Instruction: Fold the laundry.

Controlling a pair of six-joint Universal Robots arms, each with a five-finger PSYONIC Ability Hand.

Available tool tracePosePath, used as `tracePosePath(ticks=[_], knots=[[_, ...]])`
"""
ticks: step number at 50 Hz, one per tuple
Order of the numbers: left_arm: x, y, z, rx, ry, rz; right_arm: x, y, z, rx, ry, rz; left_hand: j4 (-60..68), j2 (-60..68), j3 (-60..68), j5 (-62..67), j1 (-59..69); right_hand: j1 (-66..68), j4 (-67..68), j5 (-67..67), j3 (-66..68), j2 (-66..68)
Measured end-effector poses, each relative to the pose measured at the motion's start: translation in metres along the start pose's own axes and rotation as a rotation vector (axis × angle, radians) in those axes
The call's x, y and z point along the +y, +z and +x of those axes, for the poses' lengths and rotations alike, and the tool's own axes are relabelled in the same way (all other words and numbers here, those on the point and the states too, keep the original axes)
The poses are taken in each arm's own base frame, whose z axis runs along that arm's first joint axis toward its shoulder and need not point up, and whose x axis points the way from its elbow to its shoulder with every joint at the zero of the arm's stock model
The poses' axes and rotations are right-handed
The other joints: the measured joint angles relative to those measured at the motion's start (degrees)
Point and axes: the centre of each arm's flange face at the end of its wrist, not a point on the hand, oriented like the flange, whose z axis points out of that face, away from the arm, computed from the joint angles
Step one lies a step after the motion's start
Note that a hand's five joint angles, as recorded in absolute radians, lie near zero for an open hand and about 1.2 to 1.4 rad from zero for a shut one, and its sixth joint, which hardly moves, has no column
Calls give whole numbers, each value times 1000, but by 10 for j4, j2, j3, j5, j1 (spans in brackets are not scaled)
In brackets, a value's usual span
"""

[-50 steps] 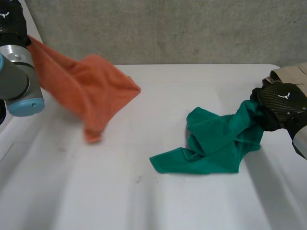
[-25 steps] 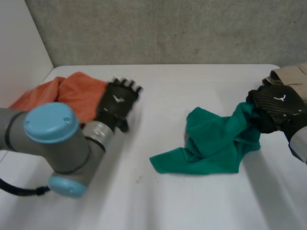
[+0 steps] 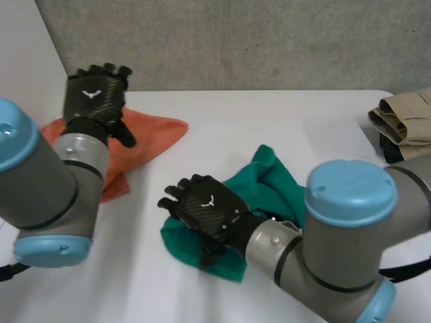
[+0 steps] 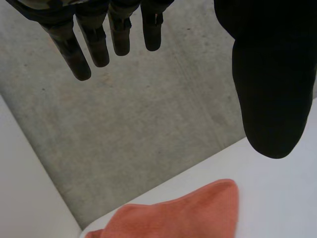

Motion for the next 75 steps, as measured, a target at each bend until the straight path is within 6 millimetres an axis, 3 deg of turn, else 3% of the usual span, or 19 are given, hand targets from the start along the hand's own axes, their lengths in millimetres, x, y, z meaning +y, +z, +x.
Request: tracePosePath(ticks=[7,8,12,16,24,33,39,46,51,60,61,63,65,71,73,75], knots=[[0,-9,-1,66,4,3,-24,-13,37,162,54,17,0,0,0,0,0,0,0,0,-2,-1],[1,-16,6,123,5,0,-36,-31,64,259,76,41,0,0,0,0,0,0,0,0,-2,-1],[4,-32,24,230,7,-5,-43,-59,101,395,98,59,0,0,0,0,0,0,0,0,-2,-1],[7,-56,51,362,6,-18,-41,-89,132,518,117,42,0,0,0,0,0,0,0,0,-2,-1],[30,-75,80,467,25,-94,-14,-117,163,636,89,-97,0,0,0,0,0,0,0,0,-2,-1],[59,-70,115,538,44,-154,24,-110,167,606,39,-255,25,30,25,13,30,0,0,0,-2,-1],[74,-63,139,568,52,-173,37,-105,164,580,60,-287,54,54,50,45,57,0,0,0,-2,-1],[97,-49,151,520,80,-211,47,-101,158,556,95,-303,128,131,125,120,134,0,0,0,-2,-1],[107,-39,148,440,140,-221,55,-98,150,530,119,-322,152,150,147,141,152,0,0,0,-2,-1],[108,-32,144,386,196,-205,62,-94,138,500,122,-329,217,217,213,205,229,0,0,0,-2,-1],[108,-31,144,391,199,-201,64,-93,136,497,120,-328,324,326,321,311,343,0,0,0,-2,-1],[108,-31,145,395,198,-201,64,-93,136,496,120,-329,376,377,373,363,395,0,0,0,-2,-1],[109,-31,146,413,197,-196,66,-92,135,495,120,-331,520,519,513,506,538,0,0,0,-2,-1],[107,-28,145,426,194,-188,67,-92,135,491,122,-334,564,563,556,536,547,35,35,35,38,43],[105,-26,144,424,192,-182,67,-92,134,490,123,-335,564,563,556,536,547,68,71,70,77,76],[90,-3,126,366,175,-142,68,-92,130,474,127,-341,568,568,561,537,547,279,323,310,332,332]])
